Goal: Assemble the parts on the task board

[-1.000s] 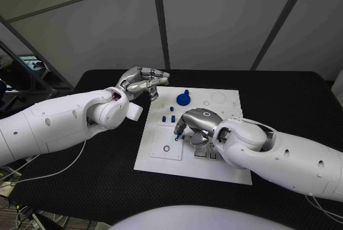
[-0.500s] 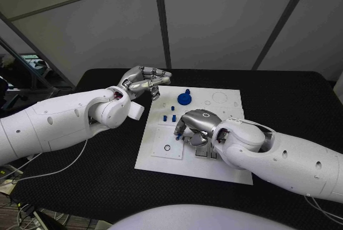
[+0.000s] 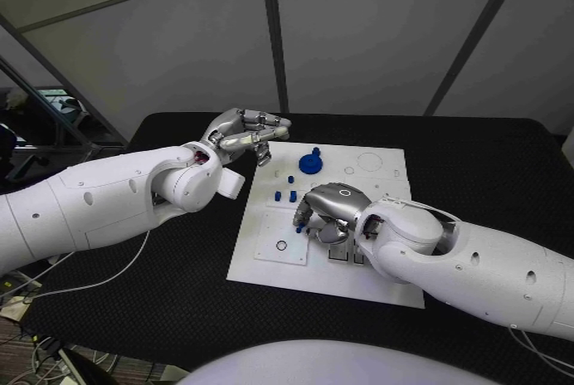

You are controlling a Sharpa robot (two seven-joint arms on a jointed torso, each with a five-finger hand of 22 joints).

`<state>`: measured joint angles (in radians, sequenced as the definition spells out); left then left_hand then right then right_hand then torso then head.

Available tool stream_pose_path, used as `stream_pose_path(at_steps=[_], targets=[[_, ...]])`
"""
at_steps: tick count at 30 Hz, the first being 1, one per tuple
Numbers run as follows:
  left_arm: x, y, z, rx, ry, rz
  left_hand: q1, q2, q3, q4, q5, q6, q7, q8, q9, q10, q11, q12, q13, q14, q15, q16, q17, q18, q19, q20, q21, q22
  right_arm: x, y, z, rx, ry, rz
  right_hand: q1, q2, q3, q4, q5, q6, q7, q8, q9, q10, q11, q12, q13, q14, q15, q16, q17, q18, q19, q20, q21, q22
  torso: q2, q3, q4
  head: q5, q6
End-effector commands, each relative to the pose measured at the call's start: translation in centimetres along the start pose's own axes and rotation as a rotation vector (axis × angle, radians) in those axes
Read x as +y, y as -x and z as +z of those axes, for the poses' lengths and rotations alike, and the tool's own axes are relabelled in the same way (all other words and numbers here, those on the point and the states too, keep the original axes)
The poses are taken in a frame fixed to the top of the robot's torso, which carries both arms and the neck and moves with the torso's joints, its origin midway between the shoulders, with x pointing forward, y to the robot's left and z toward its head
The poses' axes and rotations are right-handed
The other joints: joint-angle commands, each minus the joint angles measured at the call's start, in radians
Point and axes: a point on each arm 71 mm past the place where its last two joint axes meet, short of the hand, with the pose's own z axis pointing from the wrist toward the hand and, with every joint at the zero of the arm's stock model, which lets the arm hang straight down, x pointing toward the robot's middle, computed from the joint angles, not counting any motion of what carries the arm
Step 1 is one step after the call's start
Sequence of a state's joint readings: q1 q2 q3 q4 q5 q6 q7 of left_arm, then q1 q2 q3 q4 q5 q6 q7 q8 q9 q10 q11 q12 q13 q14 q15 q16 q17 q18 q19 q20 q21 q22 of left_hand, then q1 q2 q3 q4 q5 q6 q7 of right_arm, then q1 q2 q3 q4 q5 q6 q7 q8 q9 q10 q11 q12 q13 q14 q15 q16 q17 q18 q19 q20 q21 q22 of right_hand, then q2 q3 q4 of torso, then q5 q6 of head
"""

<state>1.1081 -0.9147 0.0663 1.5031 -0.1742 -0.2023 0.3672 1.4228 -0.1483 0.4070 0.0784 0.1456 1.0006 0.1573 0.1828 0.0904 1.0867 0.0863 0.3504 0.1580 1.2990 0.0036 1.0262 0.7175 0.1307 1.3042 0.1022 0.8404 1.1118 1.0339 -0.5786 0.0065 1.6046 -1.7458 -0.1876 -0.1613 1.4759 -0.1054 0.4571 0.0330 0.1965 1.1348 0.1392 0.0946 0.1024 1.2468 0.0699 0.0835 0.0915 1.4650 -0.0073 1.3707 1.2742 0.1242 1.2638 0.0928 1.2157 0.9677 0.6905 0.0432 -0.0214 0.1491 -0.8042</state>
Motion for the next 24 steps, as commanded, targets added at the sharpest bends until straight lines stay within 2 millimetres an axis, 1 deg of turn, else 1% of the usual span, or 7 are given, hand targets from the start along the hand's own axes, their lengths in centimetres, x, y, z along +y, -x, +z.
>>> stream_pose_path(at_steps=[1,7,11,15,18,24], targets=[[-0.1,-0.2,0.1,0.012,-0.003,-0.009,0.002,0.009,-0.003,-0.001,0.006,0.001,0.004,0.002,-0.002,-0.009,0.001,0.005,0.001,-0.002,0.003,0.005,0.001,0.009,0.006,0.001,-0.002,0.000,-0.1,-0.2,0.1,0.013,-0.011,-0.023,-0.009,0.003,0.002,-0.002,0.003,-0.002,0.007,-0.002,0.001,0.006,0.002,-0.002,0.001,0.059,-0.004,0.006,0.000,-0.003,-0.008,0.000,0.000,-0.002,0.000,0.0002,-0.0002,0.000,0.000],[-0.1,-0.2,0.1,0.015,-0.002,-0.010,0.002,0.009,-0.003,-0.001,0.006,0.001,0.004,0.002,-0.002,-0.009,0.001,0.005,0.001,-0.002,0.003,0.005,0.001,0.009,0.006,0.001,-0.002,0.000,0.0,-0.3,0.2,0.018,-0.009,-0.030,-0.009,0.003,0.002,-0.002,0.003,-0.002,0.007,-0.002,0.001,0.006,0.002,-0.002,0.001,0.059,-0.004,0.006,0.000,-0.003,-0.008,0.000,0.000,-0.002,0.000,0.0000,-0.0004,0.001,0.001],[-0.1,-0.3,0.1,0.016,0.000,-0.010,0.002,0.009,-0.004,-0.002,0.006,0.000,0.004,0.002,-0.002,-0.010,0.001,0.005,0.001,-0.003,0.003,0.006,0.001,0.010,0.005,0.001,-0.003,0.000,0.2,-1.0,0.2,0.045,0.004,-0.035,-0.018,-0.002,-0.003,-0.002,0.003,-0.007,0.008,-0.005,0.001,0.001,0.004,-0.007,0.001,0.058,-0.002,0.006,-0.002,-0.002,-0.012,0.001,-0.003,-0.006,0.000,-0.0005,-0.0006,0.004,0.000],[0.0,-0.3,0.1,0.014,0.003,-0.010,0.003,0.009,-0.004,-0.003,0.006,-0.001,0.005,0.002,-0.002,-0.011,0.001,0.005,0.001,-0.003,0.003,0.006,0.000,0.010,0.005,0.001,-0.003,-0.001,0.3,-1.3,0.1,0.065,0.013,-0.034,-0.039,-0.008,-0.011,0.003,0.009,-0.027,0.015,-0.018,-0.003,-0.026,0.012,-0.021,-0.004,0.056,0.004,0.005,-0.007,-0.001,-0.019,0.005,-0.009,-0.016,0.000,-0.0002,-0.0006,0.003,0.000],[0.0,-0.2,0.1,0.013,0.005,-0.009,0.004,0.010,-0.003,-0.003,0.007,-0.002,0.005,0.001,-0.002,-0.012,0.001,0.005,0.001,-0.003,0.003,0.006,-0.001,0.010,0.005,0.001,-0.004,-0.001,0.3,-1.4,0.1,0.068,0.015,-0.033,-0.051,-0.013,-0.014,0.006,0.011,-0.037,0.020,-0.024,-0.004,-0.056,0.020,-0.023,-0.010,0.056,0.011,0.007,-0.008,0.001,-0.026,0.011,-0.016,-0.026,0.000,0.0009,-0.0005,0.005,-0.001],[0.0,-0.1,0.2,0.011,0.009,-0.008,0.004,0.010,-0.003,-0.003,0.007,-0.002,0.005,0.001,-0.002,-0.012,0.001,0.005,0.001,-0.003,0.003,0.006,-0.001,0.010,0.005,0.001,-0.004,-0.001,0.4,-1.3,0.0,0.051,0.020,-0.029,-0.054,-0.014,-0.015,0.005,0.011,-0.039,0.021,-0.025,-0.004,-0.067,0.022,-0.022,-0.013,0.055,0.013,0.007,-0.009,0.001,-0.027,0.014,-0.016,-0.027,-0.001,0.0003,-0.0016,0.006,-0.001]])
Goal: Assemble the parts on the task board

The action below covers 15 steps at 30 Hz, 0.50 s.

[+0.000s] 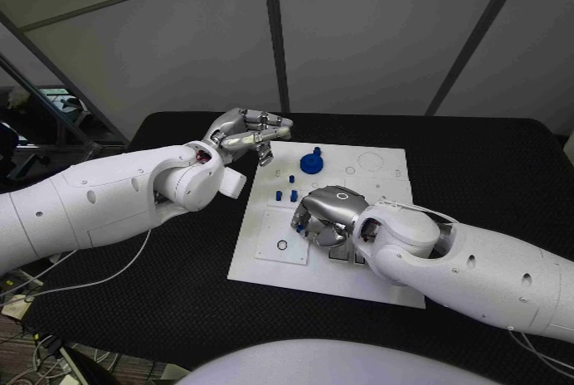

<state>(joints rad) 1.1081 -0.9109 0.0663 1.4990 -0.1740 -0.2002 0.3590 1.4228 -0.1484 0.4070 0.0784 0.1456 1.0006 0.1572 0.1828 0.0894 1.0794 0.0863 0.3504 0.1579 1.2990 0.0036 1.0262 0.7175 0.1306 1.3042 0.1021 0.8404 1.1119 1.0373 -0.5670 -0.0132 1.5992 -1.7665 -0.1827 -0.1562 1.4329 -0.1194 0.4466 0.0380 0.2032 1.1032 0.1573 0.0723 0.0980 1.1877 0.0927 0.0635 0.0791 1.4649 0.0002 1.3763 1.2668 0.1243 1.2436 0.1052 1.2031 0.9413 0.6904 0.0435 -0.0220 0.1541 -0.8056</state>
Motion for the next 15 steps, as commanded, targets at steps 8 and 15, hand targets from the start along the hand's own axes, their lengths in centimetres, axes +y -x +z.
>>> stream_pose_path(at_steps=[8,15], targets=[[0.00,-0.21,0.16,0.015,0.005,-0.009,0.005,0.011,-0.003,-0.005,0.007,-0.004,0.007,0.001,-0.002,-0.007,0.002,0.005,0.001,-0.004,0.003,0.006,-0.002,0.010,0.005,0.001,-0.005,-0.001,-0.07,-0.35,-0.24,-0.006,0.003,0.001,-0.030,-0.024,-0.021,-0.003,-0.002,-0.098,0.010,-0.011,-0.020,-0.146,0.021,0.002,-0.016,0.040,0.026,-0.023,-0.046,0.019,-0.066,0.018,-0.065,-0.090,-0.001,0.0003,-0.0007,-0.002,0.005],[0.14,-0.14,0.19,0.023,0.018,-0.012,0.003,0.011,-0.005,-0.004,0.005,-0.006,0.008,0.000,-0.003,-0.009,0.004,0.005,0.001,-0.007,0.004,0.005,-0.007,0.011,0.003,0.002,-0.009,-0.004,0.06,0.22,-0.90,-0.083,0.024,0.020,-0.027,-0.024,-0.050,-0.015,-0.012,-0.148,-0.008,-0.010,-0.028,-0.216,0.031,0.018,-0.012,0.007,0.033,-0.078,-0.128,0.035,-0.127,0.029,-0.132,-0.180,-0.002,0.0006,-0.0016,-0.008,0.006]])
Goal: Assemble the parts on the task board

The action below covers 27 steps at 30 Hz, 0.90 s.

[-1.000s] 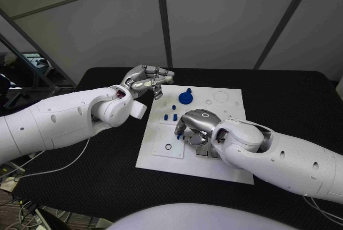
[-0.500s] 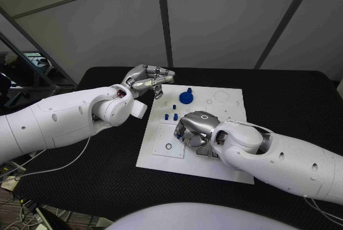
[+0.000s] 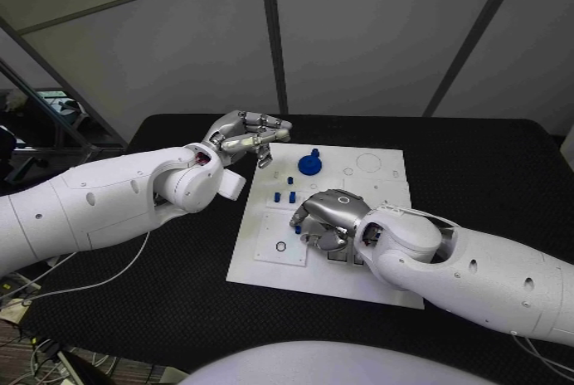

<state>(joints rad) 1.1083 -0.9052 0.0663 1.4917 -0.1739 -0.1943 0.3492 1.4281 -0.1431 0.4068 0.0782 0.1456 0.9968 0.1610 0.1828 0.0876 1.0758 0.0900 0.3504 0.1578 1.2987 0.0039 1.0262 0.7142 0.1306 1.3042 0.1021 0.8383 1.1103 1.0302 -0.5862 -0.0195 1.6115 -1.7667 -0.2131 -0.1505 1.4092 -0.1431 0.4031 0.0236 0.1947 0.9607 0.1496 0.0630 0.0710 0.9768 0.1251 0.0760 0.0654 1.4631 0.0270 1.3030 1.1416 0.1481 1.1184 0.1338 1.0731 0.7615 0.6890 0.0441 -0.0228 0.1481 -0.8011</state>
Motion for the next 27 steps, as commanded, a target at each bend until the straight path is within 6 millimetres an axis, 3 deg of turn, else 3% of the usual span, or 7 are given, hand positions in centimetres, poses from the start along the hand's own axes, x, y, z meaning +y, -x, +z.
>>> stream_pose_path(at_steps=[1,8,16,19,22,27], targets=[[0.0,-0.1,0.0,0.019,0.009,-0.010,-0.002,0.006,-0.005,-0.004,0.005,-0.003,0.004,0.000,-0.001,-0.006,0.000,0.005,0.001,-0.006,0.004,0.005,-0.003,0.011,0.003,0.002,-0.007,-0.002,0.3,0.6,-0.5,-0.074,0.027,0.016,-0.004,0.000,-0.008,-0.001,-0.003,-0.006,-0.001,0.000,-0.001,-0.005,-0.001,0.007,0.002,0.009,0.006,-0.004,-0.003,0.011,-0.002,0.000,-0.002,0.001,-0.001,0.0003,-0.0013,-0.003,0.003],[0.0,0.2,0.0,0.006,0.005,-0.005,-0.003,0.006,-0.006,-0.004,0.005,-0.003,0.005,0.000,-0.001,-0.006,0.000,0.005,0.001,-0.006,0.004,0.006,-0.002,0.010,0.004,0.002,-0.004,0.000,-0.5,1.5,-2.6,-0.129,0.025,0.046,-0.004,0.006,-0.019,-0.002,0.009,0.004,0.005,0.006,0.003,0.002,-0.006,0.033,0.005,0.012,0.003,-0.001,-0.005,0.010,0.006,-0.001,0.001,0.007,-0.003,-0.0011,-0.0034,-0.007,0.012],[0.1,0.5,-0.1,-0.003,0.006,-0.001,-0.001,0.007,-0.005,-0.005,0.005,-0.004,0.004,0.000,-0.001,-0.005,0.000,0.007,0.002,-0.006,0.004,0.008,-0.001,0.010,0.006,0.002,-0.001,0.002,-3.1,5.0,-4.6,-0.197,-0.049,0.084,-0.006,0.016,-0.024,-0.001,0.017,0.020,0.012,0.009,0.006,0.025,-0.013,0.067,0.007,0.028,-0.003,0.027,0.029,0.002,0.037,-0.007,0.029,0.047,-0.009,-0.0001,-0.0088,-0.022,0.026],[0.2,0.5,-0.1,-0.003,0.008,-0.001,-0.001,0.007,-0.005,-0.005,0.005,-0.004,0.004,0.000,-0.001,-0.005,0.000,0.007,0.002,-0.006,0.004,0.008,-0.001,0.010,0.006,0.002,-0.001,0.002,-4.4,6.2,-5.1,-0.177,-0.096,0.074,-0.015,0.009,-0.034,0.003,0.015,0.015,0.009,0.005,0.005,0.017,-0.013,0.070,0.004,0.031,-0.003,0.031,0.033,0.001,0.042,-0.007,0.033,0.051,-0.009,0.0008,-0.0095,-0.033,0.034],[0.2,0.5,-0.1,-0.001,0.010,-0.001,0.000,0.008,-0.005,-0.006,0.005,-0.003,0.004,0.001,-0.001,-0.005,0.000,0.008,0.002,-0.007,0.004,0.008,-0.002,0.010,0.006,0.002,-0.001,0.002,-5.8,6.8,-5.7,-0.140,-0.147,0.052,-0.024,0.001,-0.051,0.007,0.014,0.009,0.007,0.002,0.004,0.003,-0.012,0.072,0.002,0.032,-0.002,0.032,0.030,0.001,0.044,-0.007,0.031,0.050,-0.008,-0.0015,-0.0078,-0.044,0.041],[0.3,0.4,-0.1,0.001,0.011,-0.002,0.000,0.008,-0.005,-0.006,0.005,-0.003,0.004,0.001,-0.001,-0.005,0.000,0.008,0.002,-0.007,0.004,0.008,-0.002,0.010,0.006,0.002,-0.001,0.002,-7.6,7.1,-6.4,-0.092,-0.211,-0.007,-0.028,-0.008,-0.081,0.010,0.010,0.002,-0.002,0.002,0.003,-0.021,-0.009,0.078,0.001,0.029,-0.001,0.026,0.017,0.003,0.038,-0.005,0.020,0.036,-0.006,-0.0008,-0.0073,-0.048,0.044]])
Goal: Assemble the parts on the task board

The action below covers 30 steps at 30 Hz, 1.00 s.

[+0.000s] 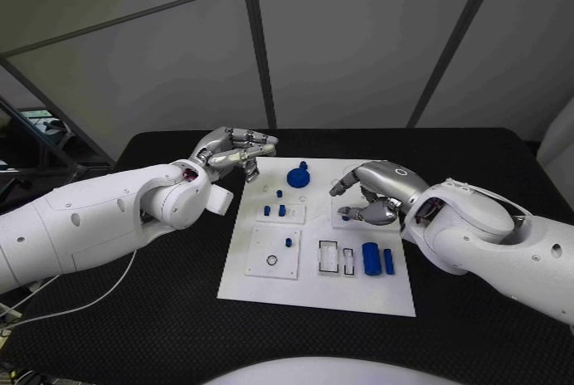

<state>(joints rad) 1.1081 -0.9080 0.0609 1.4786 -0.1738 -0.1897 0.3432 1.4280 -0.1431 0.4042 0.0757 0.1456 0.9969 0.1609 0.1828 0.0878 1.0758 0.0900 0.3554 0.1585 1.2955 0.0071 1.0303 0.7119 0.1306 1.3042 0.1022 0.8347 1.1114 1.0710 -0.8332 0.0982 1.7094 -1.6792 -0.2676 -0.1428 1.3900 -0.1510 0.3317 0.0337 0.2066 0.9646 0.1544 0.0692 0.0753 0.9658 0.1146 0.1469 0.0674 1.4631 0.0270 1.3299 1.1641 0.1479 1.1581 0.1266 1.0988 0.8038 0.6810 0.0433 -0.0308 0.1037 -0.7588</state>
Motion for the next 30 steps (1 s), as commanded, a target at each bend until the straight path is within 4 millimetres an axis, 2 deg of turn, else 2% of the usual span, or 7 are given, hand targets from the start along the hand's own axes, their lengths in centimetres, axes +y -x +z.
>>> stream_pose_path(at_steps=[1,7,9,17,24,30], targets=[[-0.1,-0.1,0.1,0.011,-0.003,-0.007,0.000,0.008,-0.003,-0.003,0.005,-0.003,0.004,0.001,-0.002,-0.005,-0.001,0.003,0.001,-0.003,0.001,0.004,0.000,0.010,0.006,0.002,0.003,0.001,-1.0,-0.3,-0.2,0.082,-0.053,-0.046,-0.008,-0.001,-0.015,0.001,-0.004,-0.003,-0.009,-0.004,-0.001,-0.014,0.001,0.009,-0.001,0.028,0.000,-0.002,-0.008,0.003,-0.003,0.002,-0.008,-0.009,0.002,-0.0001,0.0004,-0.004,0.001],[0.0,-0.2,0.1,0.014,-0.003,-0.009,0.000,0.008,-0.003,-0.003,0.005,-0.002,0.004,0.001,-0.001,-0.004,-0.001,0.004,0.002,-0.004,0.001,0.004,0.000,0.010,0.006,0.003,0.003,0.001,-1.7,-0.6,-0.2,0.139,-0.075,-0.082,-0.004,0.000,-0.035,0.004,-0.008,-0.005,-0.015,-0.004,-0.001,-0.029,0.003,0.015,-0.001,0.025,0.001,-0.007,-0.018,0.005,-0.007,0.004,-0.017,-0.019,0.002,-0.0017,0.0029,-0.009,0.000],[0.0,-0.2,0.1,0.014,-0.004,-0.009,0.000,0.008,-0.003,-0.003,0.005,-0.002,0.004,0.001,-0.001,-0.004,-0.001,0.004,0.002,-0.004,0.001,0.004,0.000,0.010,0.006,0.003,0.003,0.001,-1.7,-0.7,-0.1,0.156,-0.077,-0.087,-0.002,0.002,-0.037,0.004,-0.008,-0.004,-0.016,-0.003,0.000,-0.029,0.003,0.017,-0.001,0.026,0.001,-0.007,-0.018,0.005,-0.006,0.004,-0.017,-0.019,0.003,-0.0007,0.0033,-0.008,-0.002],[-0.1,-0.2,0.1,0.015,-0.005,-0.009,0.000,0.008,-0.003,-0.003,0.005,-0.002,0.004,0.001,-0.001,-0.004,-0.001,0.004,0.002,-0.004,0.001,0.004,0.000,0.010,0.006,0.003,0.003,0.001,-1.7,-1.1,0.4,0.182,-0.077,-0.093,0.016,0.021,-0.049,0.006,-0.007,0.012,-0.014,0.001,0.003,-0.005,-0.004,0.050,0.003,0.029,-0.004,-0.004,-0.017,0.002,0.010,0.000,-0.009,-0.007,0.002,-0.0011,0.0021,-0.005,-0.007],[-0.1,-0.2,0.1,0.015,-0.005,-0.009,0.000,0.008,-0.003,-0.003,0.005,-0.002,0.004,0.001,-0.001,-0.004,-0.001,0.004,0.002,-0.004,0.001,0.004,0.000,0.010,0.006,0.003,0.003,0.001,-1.7,-1.3,0.8,0.189,-0.077,-0.095,0.029,0.045,-0.031,0.015,-0.008,0.041,-0.006,0.006,0.008,0.068,-0.020,0.081,0.004,0.033,-0.018,0.003,-0.009,-0.006,0.042,-0.010,0.020,0.036,0.002,-0.0003,0.0026,-0.004,-0.012],[-0.1,-0.2,0.1,0.014,-0.005,-0.009,0.000,0.008,-0.003,-0.003,0.005,-0.002,0.004,0.001,-0.001,-0.004,-0.001,0.004,0.002,-0.004,0.001,0.004,0.000,0.010,0.006,0.003,0.003,0.001,-1.8,-1.5,0.9,0.203,-0.083,-0.103,0.042,0.057,-0.003,0.019,-0.021,0.070,-0.006,0.011,0.013,0.141,-0.032,0.087,0.006,0.040,-0.028,0.017,0.009,-0.012,0.061,-0.021,0.042,0.066,0.002,0.0000,0.0017,-0.002,-0.015]])
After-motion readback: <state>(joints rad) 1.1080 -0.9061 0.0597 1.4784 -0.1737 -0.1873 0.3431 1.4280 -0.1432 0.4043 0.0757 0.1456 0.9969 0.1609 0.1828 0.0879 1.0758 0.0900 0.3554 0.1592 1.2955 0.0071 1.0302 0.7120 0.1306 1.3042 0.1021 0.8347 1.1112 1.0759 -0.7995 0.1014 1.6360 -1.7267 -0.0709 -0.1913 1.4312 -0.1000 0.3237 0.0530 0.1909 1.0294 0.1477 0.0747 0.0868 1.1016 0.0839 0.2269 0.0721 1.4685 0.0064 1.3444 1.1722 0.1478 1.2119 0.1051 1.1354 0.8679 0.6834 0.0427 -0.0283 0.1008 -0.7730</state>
